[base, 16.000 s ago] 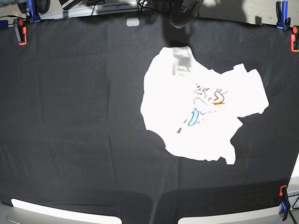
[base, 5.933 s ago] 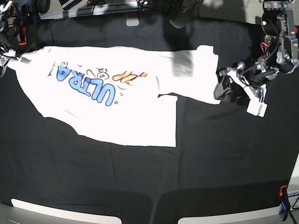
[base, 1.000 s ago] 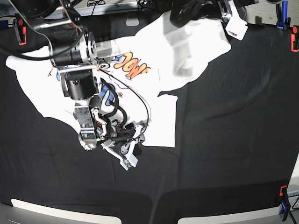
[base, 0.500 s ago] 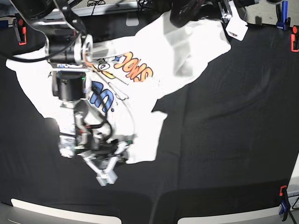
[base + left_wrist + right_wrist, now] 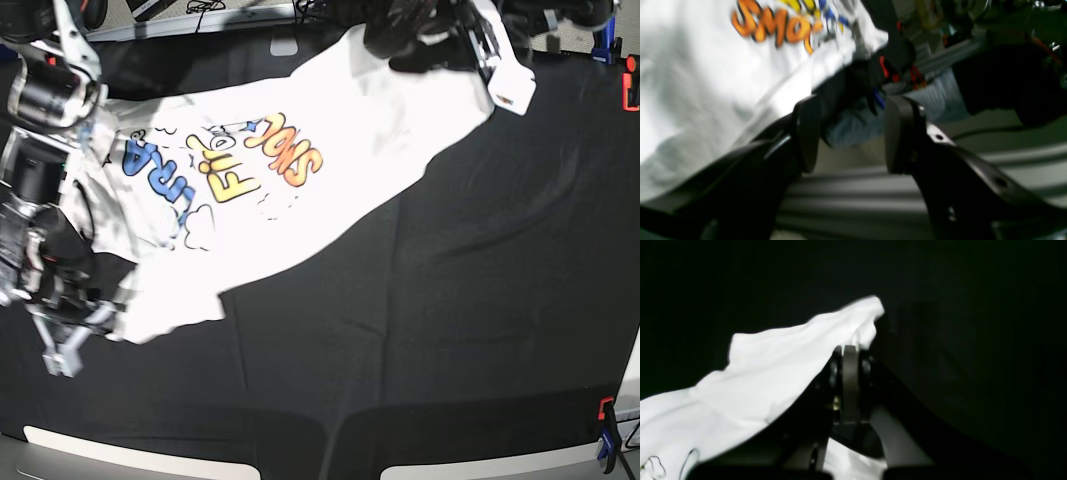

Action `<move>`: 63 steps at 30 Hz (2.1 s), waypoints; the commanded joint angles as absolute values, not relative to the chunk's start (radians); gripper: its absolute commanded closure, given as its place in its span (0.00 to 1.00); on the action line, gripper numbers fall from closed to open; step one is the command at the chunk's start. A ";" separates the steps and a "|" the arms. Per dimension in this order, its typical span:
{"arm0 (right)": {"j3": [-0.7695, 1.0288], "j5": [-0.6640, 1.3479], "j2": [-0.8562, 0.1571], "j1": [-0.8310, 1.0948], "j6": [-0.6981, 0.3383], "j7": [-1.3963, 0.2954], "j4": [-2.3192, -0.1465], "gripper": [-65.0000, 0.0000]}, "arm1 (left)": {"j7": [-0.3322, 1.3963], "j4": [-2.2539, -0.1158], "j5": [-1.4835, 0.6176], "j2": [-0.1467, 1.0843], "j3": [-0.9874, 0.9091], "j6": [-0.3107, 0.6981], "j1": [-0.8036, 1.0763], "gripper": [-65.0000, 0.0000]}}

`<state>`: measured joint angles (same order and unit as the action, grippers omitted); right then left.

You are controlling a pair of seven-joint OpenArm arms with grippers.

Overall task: Layout the t-shirt on the table in an organized manner, then fold the t-shirt properly
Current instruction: 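Grasp the shirt corner with the left gripper and pull it outward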

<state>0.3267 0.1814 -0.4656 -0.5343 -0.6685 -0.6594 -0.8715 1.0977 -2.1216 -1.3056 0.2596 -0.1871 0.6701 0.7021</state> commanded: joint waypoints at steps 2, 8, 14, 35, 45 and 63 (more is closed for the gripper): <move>0.362 0.195 -0.524 -0.546 -0.673 -0.640 -0.890 1.00 | 1.076 -2.140 -1.335 0.263 -0.189 0.683 0.674 0.56; 0.443 0.226 -0.620 -0.494 -0.673 -0.645 -0.890 1.00 | 0.978 -2.140 -1.166 0.264 -0.189 0.682 0.580 0.56; 0.507 0.296 -0.657 -0.438 -0.673 -0.656 -0.890 1.00 | 0.777 -2.140 -0.745 0.264 -0.189 0.624 0.471 0.56; 0.510 0.405 -0.640 -0.413 -0.698 -0.686 -0.890 1.00 | 0.972 -1.747 -0.743 0.266 -0.189 0.576 0.285 0.56; 0.510 0.470 -0.640 -0.413 -0.698 -0.706 -0.890 1.00 | 0.926 -1.689 -0.633 0.266 -0.189 0.595 0.280 0.56; 0.510 0.472 -0.640 -0.413 -0.698 -0.716 -0.890 1.00 | 0.926 -1.688 -0.536 0.266 -0.189 0.595 0.282 0.56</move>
<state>0.5060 0.4496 -0.6121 -0.3874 -0.6849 -0.7315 -0.8719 0.9329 -1.6752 -0.5308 0.2604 -0.1852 0.5877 0.2852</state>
